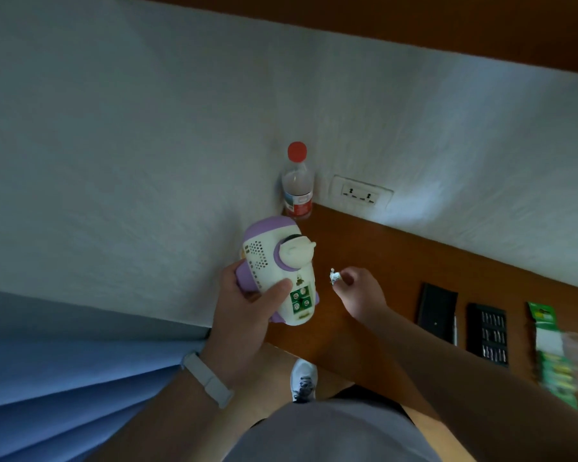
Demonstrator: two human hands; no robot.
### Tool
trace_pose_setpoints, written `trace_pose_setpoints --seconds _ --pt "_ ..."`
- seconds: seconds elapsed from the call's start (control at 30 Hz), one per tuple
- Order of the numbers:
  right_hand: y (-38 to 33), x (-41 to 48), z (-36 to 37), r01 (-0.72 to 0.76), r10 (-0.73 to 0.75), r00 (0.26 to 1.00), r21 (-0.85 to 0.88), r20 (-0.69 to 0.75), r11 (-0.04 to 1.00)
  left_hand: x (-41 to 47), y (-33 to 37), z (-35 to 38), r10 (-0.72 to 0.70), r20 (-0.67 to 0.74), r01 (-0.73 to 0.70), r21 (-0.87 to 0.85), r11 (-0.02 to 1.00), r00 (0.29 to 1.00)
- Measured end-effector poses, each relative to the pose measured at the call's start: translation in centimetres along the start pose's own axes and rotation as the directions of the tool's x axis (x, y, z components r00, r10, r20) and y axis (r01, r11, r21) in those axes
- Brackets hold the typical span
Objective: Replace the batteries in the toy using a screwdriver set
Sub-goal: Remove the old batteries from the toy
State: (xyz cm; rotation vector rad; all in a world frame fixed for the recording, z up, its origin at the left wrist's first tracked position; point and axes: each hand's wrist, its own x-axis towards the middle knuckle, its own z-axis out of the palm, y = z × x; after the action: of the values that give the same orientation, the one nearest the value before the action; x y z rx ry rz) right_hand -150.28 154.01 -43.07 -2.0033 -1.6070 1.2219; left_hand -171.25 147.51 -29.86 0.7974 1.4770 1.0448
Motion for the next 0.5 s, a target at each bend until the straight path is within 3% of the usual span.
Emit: trace_pose_setpoints --seconds 0.2,0.5 --pt "-0.5 1.6 1.2 0.022 -0.021 0.999 -0.040 0.028 0.999 0.1 -0.4 -0.3 -0.025 0.007 0.024 0.039 0.999 1.000" --pt "0.0 -1.1 -1.4 0.003 -0.002 1.000 0.108 -0.008 0.994 0.5 0.6 1.4 -0.014 0.069 0.012 0.029 1.000 0.998"
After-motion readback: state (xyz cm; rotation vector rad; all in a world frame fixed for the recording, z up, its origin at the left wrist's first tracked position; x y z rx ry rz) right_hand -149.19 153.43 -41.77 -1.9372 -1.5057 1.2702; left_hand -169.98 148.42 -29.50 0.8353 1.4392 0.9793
